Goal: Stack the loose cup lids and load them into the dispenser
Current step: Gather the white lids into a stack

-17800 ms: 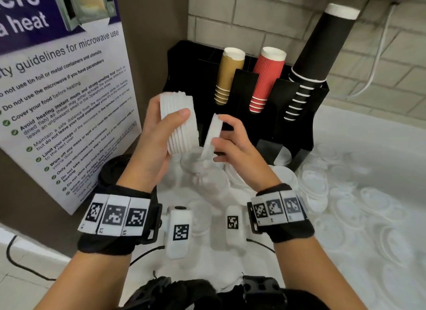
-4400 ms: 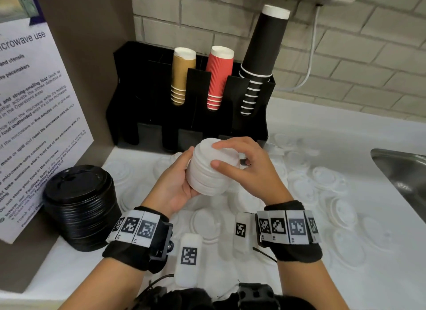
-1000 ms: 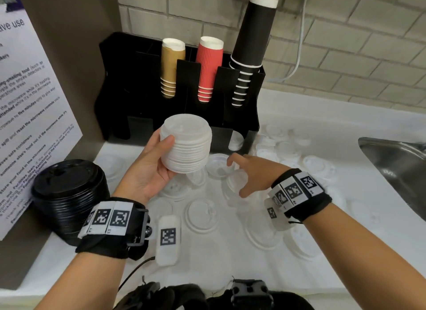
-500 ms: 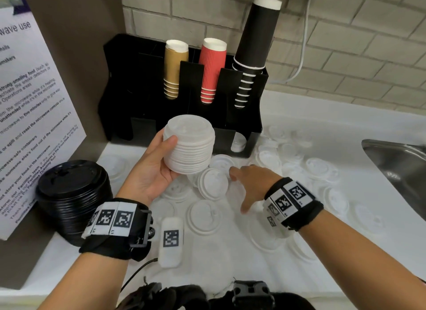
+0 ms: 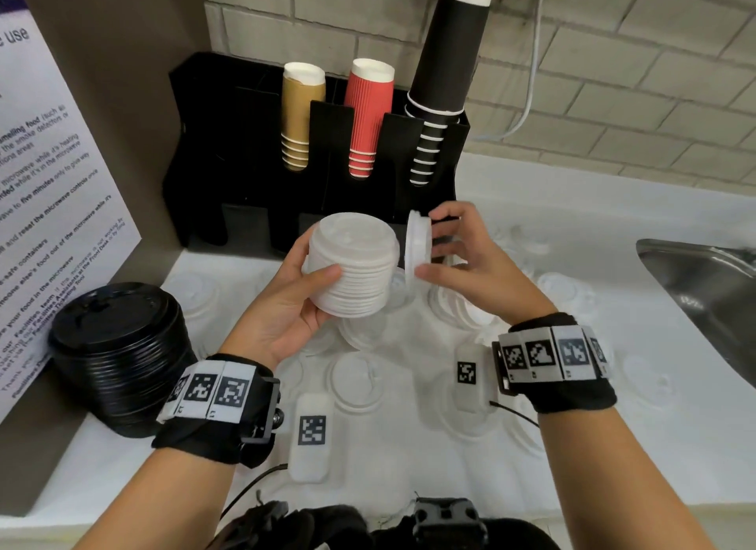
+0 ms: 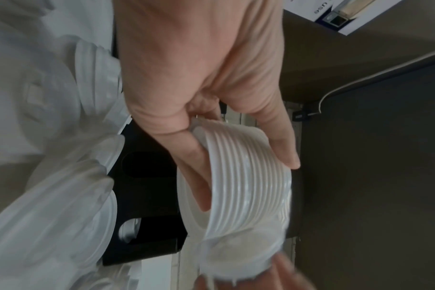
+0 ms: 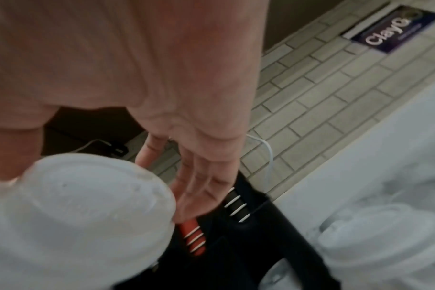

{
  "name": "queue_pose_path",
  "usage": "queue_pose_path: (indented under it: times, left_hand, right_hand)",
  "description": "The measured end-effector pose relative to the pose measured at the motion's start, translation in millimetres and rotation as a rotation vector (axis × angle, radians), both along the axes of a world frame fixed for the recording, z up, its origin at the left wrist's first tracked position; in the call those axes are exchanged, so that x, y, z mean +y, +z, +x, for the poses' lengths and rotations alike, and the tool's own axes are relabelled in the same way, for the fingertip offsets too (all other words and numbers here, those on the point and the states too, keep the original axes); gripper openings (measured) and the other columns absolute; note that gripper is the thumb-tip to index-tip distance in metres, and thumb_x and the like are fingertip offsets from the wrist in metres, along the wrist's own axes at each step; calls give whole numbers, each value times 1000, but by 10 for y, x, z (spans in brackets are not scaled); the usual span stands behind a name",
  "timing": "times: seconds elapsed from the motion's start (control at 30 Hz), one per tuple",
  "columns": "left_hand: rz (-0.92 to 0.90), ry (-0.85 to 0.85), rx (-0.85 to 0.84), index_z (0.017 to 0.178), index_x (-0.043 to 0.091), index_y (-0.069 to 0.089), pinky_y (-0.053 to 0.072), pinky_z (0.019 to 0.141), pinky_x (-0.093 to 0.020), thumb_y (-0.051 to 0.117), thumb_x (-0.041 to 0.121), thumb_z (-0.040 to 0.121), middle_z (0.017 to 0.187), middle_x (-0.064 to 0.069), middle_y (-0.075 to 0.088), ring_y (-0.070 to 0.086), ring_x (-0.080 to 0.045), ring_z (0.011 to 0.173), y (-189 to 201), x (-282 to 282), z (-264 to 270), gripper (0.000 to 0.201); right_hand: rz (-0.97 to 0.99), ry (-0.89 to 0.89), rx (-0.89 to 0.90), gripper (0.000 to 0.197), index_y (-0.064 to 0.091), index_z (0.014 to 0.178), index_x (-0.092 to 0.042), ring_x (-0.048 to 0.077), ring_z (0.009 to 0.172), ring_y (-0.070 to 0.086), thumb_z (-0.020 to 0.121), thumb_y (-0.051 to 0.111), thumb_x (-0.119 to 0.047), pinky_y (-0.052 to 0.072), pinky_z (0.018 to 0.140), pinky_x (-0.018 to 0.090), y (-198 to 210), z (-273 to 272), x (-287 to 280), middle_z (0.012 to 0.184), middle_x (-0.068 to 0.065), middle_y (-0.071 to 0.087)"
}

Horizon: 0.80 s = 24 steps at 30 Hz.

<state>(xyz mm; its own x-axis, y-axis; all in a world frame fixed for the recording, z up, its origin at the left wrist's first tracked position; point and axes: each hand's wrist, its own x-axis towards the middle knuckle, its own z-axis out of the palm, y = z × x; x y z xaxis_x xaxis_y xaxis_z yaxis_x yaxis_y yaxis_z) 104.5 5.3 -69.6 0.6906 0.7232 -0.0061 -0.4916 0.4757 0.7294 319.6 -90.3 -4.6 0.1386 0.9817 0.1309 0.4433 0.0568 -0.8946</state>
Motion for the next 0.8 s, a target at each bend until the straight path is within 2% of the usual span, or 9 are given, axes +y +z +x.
queue_pose_path:
  times: [0.07,0.13,0.23,0.33,0.5,0.63,0.73,0.8]
  left_hand:
    - [15,-27,18,131,29,54,58,72,-26,95,21,49,118,3,70,68,-17,107,-8,-27,24,93]
    - [35,-60,36,130,32,55,58,72,-26,88,17,59,117,3,70,69,-16,105,-17,-59,50,79]
    - [71,-123,71,122,38,61,58,72,-26,82,16,63,114,5,72,69,-16,105,-37,-113,93,67]
    - [80,-154,90,120,41,63,58,73,-28,75,9,71,114,4,72,69,-17,106,-59,-152,134,59]
    - [80,-169,86,116,43,67,58,74,-29,82,17,61,115,3,71,68,-18,107,-55,-208,173,62]
    - [83,-176,74,115,43,68,58,73,-28,96,30,48,116,3,71,69,-18,106,-33,-245,188,74]
    - [70,-159,77,123,39,62,58,74,-30,98,35,43,120,0,69,68,-20,108,-42,-285,202,88]
    - [54,-134,91,133,34,55,60,78,-35,97,40,44,126,-3,66,66,-22,112,-42,-314,212,99]
  right_hand:
    - [85,-13,33,51,44,113,-41,15,100,60,78,76,-24,52,78,27,30,-98,-15,115,-5,56]
    - [137,-5,17,47,49,116,-35,16,101,59,79,76,-24,51,73,22,59,-169,-24,116,-8,58]
    - [152,35,-75,37,59,118,-19,13,102,56,84,73,-13,44,73,13,90,-215,-27,116,-9,60]
    - [137,63,-153,31,64,114,-16,5,102,55,85,70,-8,40,76,11,122,-236,-37,115,-8,62]
    - [131,110,-187,33,65,112,-18,8,109,56,83,71,-4,41,80,12,151,-262,-83,118,-2,62]
    - [145,101,-209,38,64,113,-17,3,105,53,79,75,-5,41,77,10,148,-248,-116,117,-1,61]
    - [146,104,-215,42,62,115,-24,4,108,53,78,79,-14,44,77,15,149,-221,-159,119,-5,59]
    - [134,99,-224,49,56,122,-31,6,113,53,78,79,-27,48,83,21,141,-175,-187,125,-10,56]
